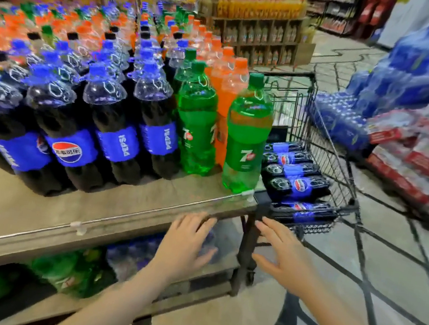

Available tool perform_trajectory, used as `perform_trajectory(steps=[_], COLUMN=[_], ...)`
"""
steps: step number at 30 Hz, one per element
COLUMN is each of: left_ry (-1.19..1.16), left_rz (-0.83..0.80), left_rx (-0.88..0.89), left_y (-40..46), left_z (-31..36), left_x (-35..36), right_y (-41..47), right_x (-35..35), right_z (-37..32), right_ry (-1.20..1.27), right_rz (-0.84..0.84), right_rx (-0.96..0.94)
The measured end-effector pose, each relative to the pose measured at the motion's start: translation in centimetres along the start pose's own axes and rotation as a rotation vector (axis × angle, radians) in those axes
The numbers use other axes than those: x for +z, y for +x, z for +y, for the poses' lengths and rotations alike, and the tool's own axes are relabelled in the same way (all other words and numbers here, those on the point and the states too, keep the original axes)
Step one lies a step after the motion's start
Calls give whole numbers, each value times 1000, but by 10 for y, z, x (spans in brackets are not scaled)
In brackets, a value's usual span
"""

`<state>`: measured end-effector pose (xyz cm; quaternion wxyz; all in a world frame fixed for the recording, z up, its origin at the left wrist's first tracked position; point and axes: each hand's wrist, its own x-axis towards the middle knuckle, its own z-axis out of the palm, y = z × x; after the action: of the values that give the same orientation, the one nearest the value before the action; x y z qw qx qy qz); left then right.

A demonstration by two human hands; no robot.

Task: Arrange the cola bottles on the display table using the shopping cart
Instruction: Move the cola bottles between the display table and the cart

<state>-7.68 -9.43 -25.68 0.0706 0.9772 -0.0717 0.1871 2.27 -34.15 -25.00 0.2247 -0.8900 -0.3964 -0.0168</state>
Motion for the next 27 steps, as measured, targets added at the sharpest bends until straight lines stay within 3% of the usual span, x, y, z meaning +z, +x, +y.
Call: perform_trajectory(steps=[10, 15, 27], left_ry=[-44, -37, -15], left_rz=[18, -8, -28], left_rx=[58, 81, -103], left_y=[120, 175, 248], left_z=[68, 100, 153], left_x=[88, 111, 175], right_y=[-4, -2, 30], right_x=[-47, -77, -105], right_z=[160, 217, 363], right_ry=[-1, 7, 65], right_rz=[-103, -77, -218], right_rx=[161, 184, 162])
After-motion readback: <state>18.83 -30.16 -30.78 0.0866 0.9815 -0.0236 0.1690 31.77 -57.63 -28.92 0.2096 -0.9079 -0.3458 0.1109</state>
